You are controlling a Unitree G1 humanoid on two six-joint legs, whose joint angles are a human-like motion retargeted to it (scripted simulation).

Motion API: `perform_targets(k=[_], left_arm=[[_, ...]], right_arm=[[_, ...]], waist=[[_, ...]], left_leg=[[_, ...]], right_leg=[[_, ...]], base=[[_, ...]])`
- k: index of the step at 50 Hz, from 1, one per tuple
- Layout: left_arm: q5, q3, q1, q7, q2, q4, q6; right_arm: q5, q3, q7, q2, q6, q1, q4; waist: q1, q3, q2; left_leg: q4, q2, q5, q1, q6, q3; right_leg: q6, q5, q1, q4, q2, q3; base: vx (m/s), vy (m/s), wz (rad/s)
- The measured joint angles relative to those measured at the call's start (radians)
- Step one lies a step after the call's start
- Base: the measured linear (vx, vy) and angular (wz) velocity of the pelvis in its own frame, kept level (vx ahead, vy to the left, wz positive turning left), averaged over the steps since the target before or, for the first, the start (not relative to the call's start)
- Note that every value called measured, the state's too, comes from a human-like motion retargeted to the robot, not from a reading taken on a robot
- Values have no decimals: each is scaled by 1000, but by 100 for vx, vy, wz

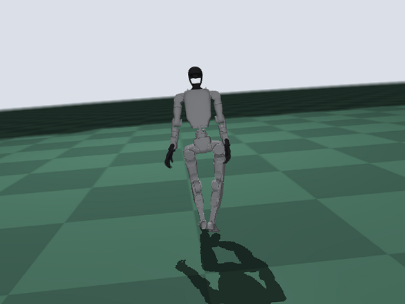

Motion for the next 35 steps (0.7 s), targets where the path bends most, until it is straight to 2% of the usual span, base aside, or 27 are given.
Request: perform_targets(k=[1,2,3,5,8,11,13,15,17,22,25,27,28,30,32,33,34,35], left_arm=[[1,6,0,-16,-2,17,2],[3,11,1,-44,-3,31,8],[8,11,2,-96,-3,39,20],[17,21,-5,-243,4,47,69],[14,47,-29,-393,11,64,133],[-31,21,-41,-408,-3,42,109],[-45,15,-37,-392,-21,16,83],[-34,8,-24,-378,-37,-10,71],[-23,-34,-26,-382,-39,-22,61],[42,-134,-42,-421,-22,-46,57],[82,-165,-47,-440,3,-74,58],[88,-169,-39,-434,13,-80,52],[88,-168,-34,-431,16,-78,49],[88,-160,-21,-431,19,-66,50],[102,-142,-15,-446,16,-41,66],[109,-134,-20,-449,14,-27,79],[111,-130,-22,-444,10,-13,88],[111,-129,-24,-435,5,1,97]], right_arm=[[-5,-1,-9,-2,-9,3,-26],[-10,-2,-16,-5,-17,7,-51],[-13,-2,-20,-7,-24,15,-75],[-22,4,-20,-8,-32,18,-110],[-12,25,-33,3,-25,16,-117],[-13,17,-23,-3,-18,2,-113],[-31,21,-20,0,-13,5,-137],[-40,35,-37,6,-26,21,-173],[-35,41,-56,4,-47,34,-203],[-41,63,-51,-7,-61,68,-225],[-76,67,-7,-11,-53,78,-206],[-99,69,23,-15,-42,89,-180],[-112,65,43,-16,-35,93,-166],[-141,53,87,-17,-17,106,-136],[-169,24,126,-21,3,115,-101],[-173,2,133,-23,11,113,-83],[-165,-17,130,-27,18,114,-68],[-152,-35,122,-32,25,116,-53]], waist=[[7,0,22],[10,-3,38],[9,-11,42],[0,-23,14],[53,-24,-27],[63,-31,-35],[23,-38,-32],[-21,-49,-29],[-56,-53,-28],[-84,-59,-72],[-55,-41,-124],[-28,-41,-142],[-22,-44,-146],[-13,-57,-134],[-23,-60,-143],[-35,-49,-154],[-35,-38,-162],[-29,-28,-169]], left_leg=[[-29,4,0,14,-21,-21],[-42,1,8,25,-15,-34],[-21,-17,31,29,47,-32],[83,-69,-39,-2,207,-11],[198,-89,-117,-4,241,-21],[133,-111,-134,76,270,4],[86,-128,-121,114,268,-27],[48,-141,-110,148,267,-58],[11,-153,-117,184,276,-73],[-64,-215,-153,291,309,-97],[-107,-245,-195,399,309,-62],[-126,-248,-226,470,309,3],[-131,-247,-238,501,309,36],[-117,-223,-254,551,309,102],[-30,-218,-237,581,309,125],[46,-208,-198,586,309,140],[149,-181,-143,579,309,170],[264,-146,-80,566,309,206]], right_leg=[[9,-40,7,47,11,-9],[21,-69,13,89,17,-15],[38,-77,17,119,13,-13],[65,-85,16,194,-27,-19],[83,28,20,321,-114,-26],[99,198,-21,436,-188,-51],[163,250,-59,441,-168,-16],[245,205,-88,381,-128,31],[226,148,-111,280,-129,15],[74,17,-137,-83,-219,-146],[33,-53,-153,-290,-167,-82],[10,-46,-123,-363,-165,-209],[-22,-26,-101,-382,-156,-282],[-133,-89,-47,-398,-118,-416],[-111,-136,-29,-353,-108,-244],[-89,-146,-46,-308,-88,-69],[-78,-162,-19,-291,-92,-36],[-73,-182,29,-287,-108,-73]], base=[[62,14,-3],[60,15,46],[56,12,61],[59,10,40],[66,10,-32],[56,14,39],[54,7,82],[55,-1,67],[60,-2,62],[55,-10,-4],[64,-25,-99],[68,-17,-129],[61,-6,-112],[72,-5,-97],[101,-27,-65],[92,-37,-57],[91,-41,-80],[85,-35,-120]])
